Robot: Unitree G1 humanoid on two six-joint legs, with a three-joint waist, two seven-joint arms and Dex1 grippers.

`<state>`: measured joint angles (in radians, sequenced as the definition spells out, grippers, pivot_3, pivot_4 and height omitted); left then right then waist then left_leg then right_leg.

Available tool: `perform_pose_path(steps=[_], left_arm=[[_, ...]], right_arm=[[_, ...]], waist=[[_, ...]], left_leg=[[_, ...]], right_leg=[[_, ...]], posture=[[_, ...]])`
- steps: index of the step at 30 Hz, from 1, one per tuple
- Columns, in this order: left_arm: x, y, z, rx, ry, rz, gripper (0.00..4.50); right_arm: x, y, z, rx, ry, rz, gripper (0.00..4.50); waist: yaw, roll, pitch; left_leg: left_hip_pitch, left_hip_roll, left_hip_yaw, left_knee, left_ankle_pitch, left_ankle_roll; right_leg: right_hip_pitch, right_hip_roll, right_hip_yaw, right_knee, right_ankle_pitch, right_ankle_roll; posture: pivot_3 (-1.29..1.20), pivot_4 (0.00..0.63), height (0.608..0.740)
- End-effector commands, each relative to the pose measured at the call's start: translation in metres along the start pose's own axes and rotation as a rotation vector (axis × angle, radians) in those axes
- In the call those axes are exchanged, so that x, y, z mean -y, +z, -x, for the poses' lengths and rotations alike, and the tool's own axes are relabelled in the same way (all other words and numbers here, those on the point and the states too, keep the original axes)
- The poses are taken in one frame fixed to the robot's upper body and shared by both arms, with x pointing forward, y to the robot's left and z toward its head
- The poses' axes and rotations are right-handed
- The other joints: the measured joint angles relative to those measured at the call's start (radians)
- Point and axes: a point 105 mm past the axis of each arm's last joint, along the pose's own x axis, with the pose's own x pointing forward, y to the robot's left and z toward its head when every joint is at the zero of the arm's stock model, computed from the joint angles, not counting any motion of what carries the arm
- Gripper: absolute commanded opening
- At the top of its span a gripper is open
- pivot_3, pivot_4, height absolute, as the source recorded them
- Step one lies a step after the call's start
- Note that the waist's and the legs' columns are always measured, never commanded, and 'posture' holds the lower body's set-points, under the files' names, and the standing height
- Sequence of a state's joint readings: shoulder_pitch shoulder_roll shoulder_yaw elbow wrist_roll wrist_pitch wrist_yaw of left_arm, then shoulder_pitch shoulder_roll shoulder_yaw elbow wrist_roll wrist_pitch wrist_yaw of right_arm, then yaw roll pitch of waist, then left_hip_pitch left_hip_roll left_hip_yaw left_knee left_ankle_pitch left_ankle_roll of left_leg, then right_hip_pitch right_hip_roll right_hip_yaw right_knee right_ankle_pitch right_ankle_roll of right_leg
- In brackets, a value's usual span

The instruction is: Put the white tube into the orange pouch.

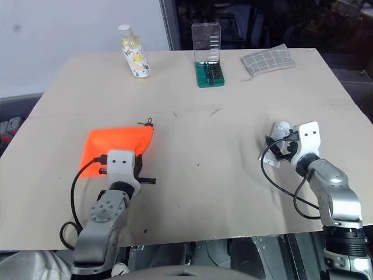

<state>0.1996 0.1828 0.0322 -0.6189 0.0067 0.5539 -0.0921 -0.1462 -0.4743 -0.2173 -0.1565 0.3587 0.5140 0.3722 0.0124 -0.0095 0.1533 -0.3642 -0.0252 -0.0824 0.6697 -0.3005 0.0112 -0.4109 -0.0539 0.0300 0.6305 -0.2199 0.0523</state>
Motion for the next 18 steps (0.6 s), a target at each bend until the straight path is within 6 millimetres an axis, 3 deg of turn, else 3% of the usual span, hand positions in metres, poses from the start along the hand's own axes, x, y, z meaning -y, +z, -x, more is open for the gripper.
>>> perform_pose_path(steps=[1,5,6,8,12,13,16,18], left_arm=[[-0.011,0.003,0.021,0.043,-0.071,-0.088,0.04],[-0.021,-0.003,0.032,0.037,-0.106,-0.188,0.04],[-0.024,-0.001,0.034,0.051,-0.099,-0.187,0.29],[-0.025,0.001,0.036,0.072,-0.1,-0.172,0.86],[-0.022,0.007,0.037,0.117,-0.124,-0.111,2.61],[-0.021,0.006,0.038,0.114,-0.127,-0.119,2.85],[-0.023,0.002,0.035,0.096,-0.093,-0.151,4.37],[-0.022,0.001,0.034,0.092,-0.089,-0.143,4.37]], right_arm=[[0.011,0.0,0.005,-0.007,-0.086,-0.03,4.5],[0.002,-0.007,0.005,-0.048,-0.081,-0.03,4.5],[-0.001,-0.009,0.004,-0.063,-0.083,-0.029,4.5],[-0.005,-0.013,0.002,-0.08,-0.091,-0.034,4.5],[-0.009,-0.015,-0.002,-0.084,-0.089,-0.044,4.5],[-0.01,-0.015,-0.003,-0.085,-0.088,-0.046,4.5],[-0.015,-0.018,-0.006,-0.094,-0.077,-0.049,4.5],[-0.017,-0.021,-0.006,-0.106,-0.072,-0.05,4.5]], waist=[[-0.006,0.001,0.0],[-0.008,0.001,0.0],[-0.006,0.001,0.001],[-0.006,0.001,0.0],[-0.005,0.0,0.0],[-0.006,0.0,0.0],[-0.009,0.0,0.0],[-0.012,0.0,0.0]], left_leg=[[0.0,0.0,0.0,-0.001,0.0,0.0],[0.001,0.001,0.002,-0.001,-0.002,0.004],[0.001,0.0,0.001,-0.001,-0.002,0.004],[0.001,0.0,0.002,0.0,-0.002,0.005],[0.003,0.0,0.002,0.001,-0.002,0.005],[0.003,0.0,0.002,0.001,-0.002,0.005],[0.002,0.001,0.001,0.0,-0.002,0.005],[0.002,0.001,0.001,0.0,-0.002,0.005]], right_leg=[[0.0,0.0,0.0,0.0,0.0,0.0],[0.0,0.001,0.002,0.0,0.0,0.0],[0.0,0.001,0.001,-0.001,0.0,0.0],[0.002,0.001,0.001,-0.001,-0.001,-0.002],[0.002,0.001,0.001,-0.001,-0.001,-0.002],[0.002,0.001,0.001,-0.001,0.0,0.0],[0.002,0.002,0.001,-0.001,0.0,0.0],[0.002,0.003,0.001,-0.001,0.0,0.0]], posture=[[0.0,0.15,0.74],[0.0,0.15,0.74],[0.0,0.15,0.74],[0.0,0.15,0.74],[0.0,0.15,0.74],[0.0,0.15,0.74],[0.0,0.15,0.74],[0.0,0.15,0.74]])
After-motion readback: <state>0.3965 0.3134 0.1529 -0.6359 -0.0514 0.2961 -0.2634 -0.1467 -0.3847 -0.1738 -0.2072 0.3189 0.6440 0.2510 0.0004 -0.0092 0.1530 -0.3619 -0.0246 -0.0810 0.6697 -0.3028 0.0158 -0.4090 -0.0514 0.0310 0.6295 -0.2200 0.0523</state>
